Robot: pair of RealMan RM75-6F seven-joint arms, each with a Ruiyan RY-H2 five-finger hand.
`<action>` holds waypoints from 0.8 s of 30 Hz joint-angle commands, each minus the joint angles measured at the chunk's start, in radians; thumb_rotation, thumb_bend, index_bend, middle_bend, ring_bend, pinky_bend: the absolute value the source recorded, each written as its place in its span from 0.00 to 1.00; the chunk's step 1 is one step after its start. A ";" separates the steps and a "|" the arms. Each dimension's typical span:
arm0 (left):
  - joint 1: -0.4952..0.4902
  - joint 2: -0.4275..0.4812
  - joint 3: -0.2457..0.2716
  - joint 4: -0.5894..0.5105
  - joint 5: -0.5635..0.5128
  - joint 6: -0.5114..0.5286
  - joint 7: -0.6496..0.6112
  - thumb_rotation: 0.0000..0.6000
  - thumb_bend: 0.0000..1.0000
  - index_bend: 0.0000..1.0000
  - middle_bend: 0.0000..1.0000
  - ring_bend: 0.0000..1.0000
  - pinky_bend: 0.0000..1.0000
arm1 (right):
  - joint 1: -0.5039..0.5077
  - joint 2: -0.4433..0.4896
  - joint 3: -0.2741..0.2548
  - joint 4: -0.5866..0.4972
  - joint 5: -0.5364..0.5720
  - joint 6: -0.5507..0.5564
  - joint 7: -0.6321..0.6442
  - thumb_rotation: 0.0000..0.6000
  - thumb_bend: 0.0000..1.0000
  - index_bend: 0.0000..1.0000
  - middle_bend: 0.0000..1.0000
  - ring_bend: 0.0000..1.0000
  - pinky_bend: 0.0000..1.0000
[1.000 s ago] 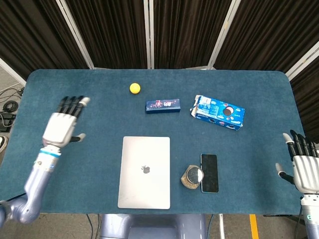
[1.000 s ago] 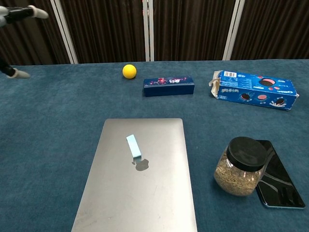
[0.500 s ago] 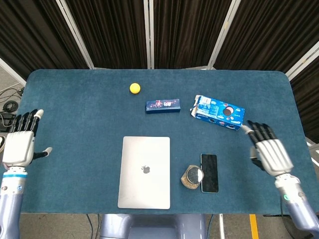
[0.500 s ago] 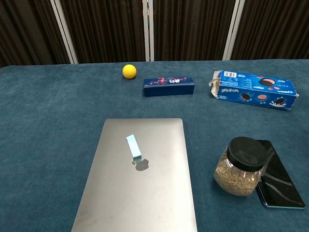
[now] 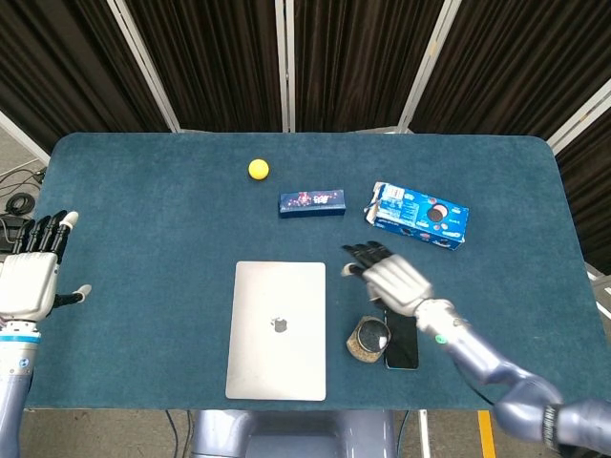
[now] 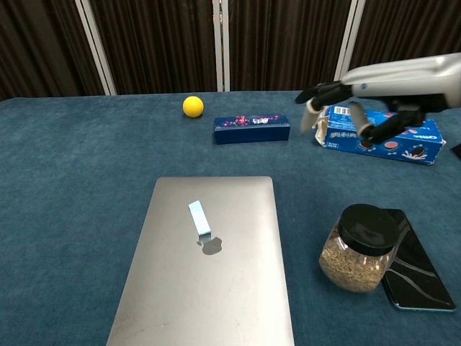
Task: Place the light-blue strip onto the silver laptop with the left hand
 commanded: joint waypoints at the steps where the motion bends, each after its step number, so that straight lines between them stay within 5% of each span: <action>1: 0.000 0.000 -0.010 0.006 -0.011 -0.006 -0.022 1.00 0.00 0.00 0.00 0.00 0.00 | 0.086 -0.091 0.008 0.028 0.068 -0.054 -0.084 1.00 1.00 0.31 0.00 0.00 0.00; 14: -0.008 0.015 -0.033 0.030 -0.039 -0.073 -0.089 1.00 0.00 0.00 0.00 0.00 0.00 | 0.308 -0.361 -0.054 0.185 0.331 -0.019 -0.316 1.00 1.00 0.34 0.00 0.00 0.00; 24: -0.007 0.020 -0.037 0.027 -0.029 -0.084 -0.104 1.00 0.00 0.00 0.00 0.00 0.00 | 0.347 -0.453 -0.113 0.240 0.370 0.023 -0.336 1.00 1.00 0.36 0.00 0.00 0.00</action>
